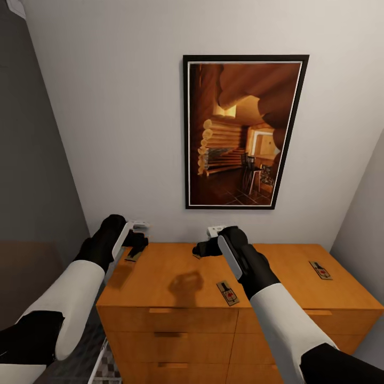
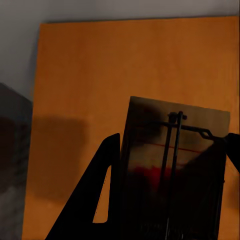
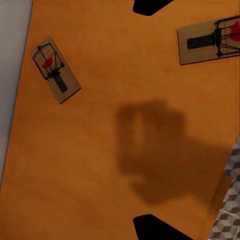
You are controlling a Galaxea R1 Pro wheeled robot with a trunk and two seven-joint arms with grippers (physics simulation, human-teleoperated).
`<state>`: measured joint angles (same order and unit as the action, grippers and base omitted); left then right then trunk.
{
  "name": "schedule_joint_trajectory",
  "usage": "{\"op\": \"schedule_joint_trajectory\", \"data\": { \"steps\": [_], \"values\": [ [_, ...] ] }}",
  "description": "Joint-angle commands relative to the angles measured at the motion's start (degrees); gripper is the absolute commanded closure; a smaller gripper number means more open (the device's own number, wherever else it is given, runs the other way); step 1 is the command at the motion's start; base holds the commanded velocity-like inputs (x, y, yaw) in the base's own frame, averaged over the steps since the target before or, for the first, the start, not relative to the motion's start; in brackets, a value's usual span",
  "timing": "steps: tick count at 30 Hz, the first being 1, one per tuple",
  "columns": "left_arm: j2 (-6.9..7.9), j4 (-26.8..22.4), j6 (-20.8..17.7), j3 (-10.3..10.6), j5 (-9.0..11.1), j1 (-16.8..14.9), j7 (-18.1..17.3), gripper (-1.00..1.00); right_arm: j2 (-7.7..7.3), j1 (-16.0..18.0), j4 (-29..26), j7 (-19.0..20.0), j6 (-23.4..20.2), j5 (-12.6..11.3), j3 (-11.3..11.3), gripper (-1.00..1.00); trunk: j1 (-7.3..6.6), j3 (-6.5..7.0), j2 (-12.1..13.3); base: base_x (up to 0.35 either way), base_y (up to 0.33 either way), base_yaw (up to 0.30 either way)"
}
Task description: Take the four mousetraps from the cabinet in the bathroom and place them on the bathroom floor. Make sure all four end up on the same floor surface, and ensure that at least two of them are either under or directly next to the same bathroom sink.
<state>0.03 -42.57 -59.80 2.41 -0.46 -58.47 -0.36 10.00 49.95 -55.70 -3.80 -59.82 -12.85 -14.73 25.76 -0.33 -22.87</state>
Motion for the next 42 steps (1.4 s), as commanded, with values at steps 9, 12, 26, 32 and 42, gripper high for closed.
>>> {"op": "schedule_joint_trajectory", "data": {
  "steps": [9, 12, 26, 32, 42],
  "values": [
    [-0.11, -8.4, -0.2, 0.2, -0.2, 0.4, -0.1, 1.00, 0.00, 0.6, 1.7, -0.6, -0.2, -0.4, 0.1, -1.00, 0.03, -0.04, 0.0, 0.000, 0.000, 0.000],
    [-0.13, -11.6, -0.2, 0.3, -0.2, 0.6, -0.1, 1.00, 0.00, 1.4, 3.3, -0.6, -0.2, -0.3, 0.1, -1.00, 0.03, -0.04, 0.0, 0.000, 0.000, 0.000],
    [-0.12, -15.4, -0.2, 0.3, -0.2, 1.4, -0.1, 1.00, 0.00, 3.9, 7.1, -0.6, -0.2, -0.3, 0.6, -1.00, 0.03, -0.04, 0.0, 0.000, 0.000, 0.000],
    [-0.12, -15.3, -0.2, 0.4, -0.2, 1.4, -0.1, 1.00, 0.00, 4.1, 7.2, -0.6, -0.2, -0.3, 0.9, -1.00, 0.03, -0.04, 0.0, 0.000, 0.000, 0.000],
    [-0.12, -15.7, -0.2, 0.4, -0.2, 1.8, -0.1, 1.00, 0.00, 4.1, 7.2, -0.5, -0.2, -0.3, 1.0, -1.00, 0.03, -0.04, 0.0, 0.000, 0.000, 0.000]
  ]
}}
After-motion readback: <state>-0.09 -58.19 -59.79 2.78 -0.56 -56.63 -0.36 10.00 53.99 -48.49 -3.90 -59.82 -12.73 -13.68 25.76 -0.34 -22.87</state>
